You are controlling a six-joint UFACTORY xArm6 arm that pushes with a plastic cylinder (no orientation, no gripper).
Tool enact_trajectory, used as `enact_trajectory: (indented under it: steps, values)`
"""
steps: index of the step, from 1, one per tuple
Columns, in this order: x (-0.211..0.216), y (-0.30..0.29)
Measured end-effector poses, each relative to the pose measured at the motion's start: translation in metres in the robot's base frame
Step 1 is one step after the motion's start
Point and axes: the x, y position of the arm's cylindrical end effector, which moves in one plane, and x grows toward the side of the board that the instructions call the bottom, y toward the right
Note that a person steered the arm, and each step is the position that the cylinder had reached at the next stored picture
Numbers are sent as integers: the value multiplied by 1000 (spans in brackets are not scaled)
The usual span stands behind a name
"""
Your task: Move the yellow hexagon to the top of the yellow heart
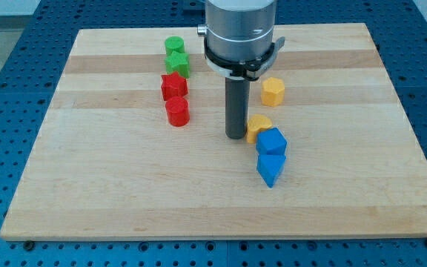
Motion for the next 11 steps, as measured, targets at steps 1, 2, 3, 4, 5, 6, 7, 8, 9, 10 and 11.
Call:
enact_trajectory:
  steps: [1, 2, 3, 4, 5, 6, 7, 8, 9, 10, 11]
  values:
    - [0, 1]
    - [0, 1]
    - [-2, 16]
    - [-2, 16]
    - [-8, 8]
    - [-62, 4]
    - [-141, 7]
    - [-210, 52]
    - [-210, 88]
    - [-207, 81]
    - [-196, 81]
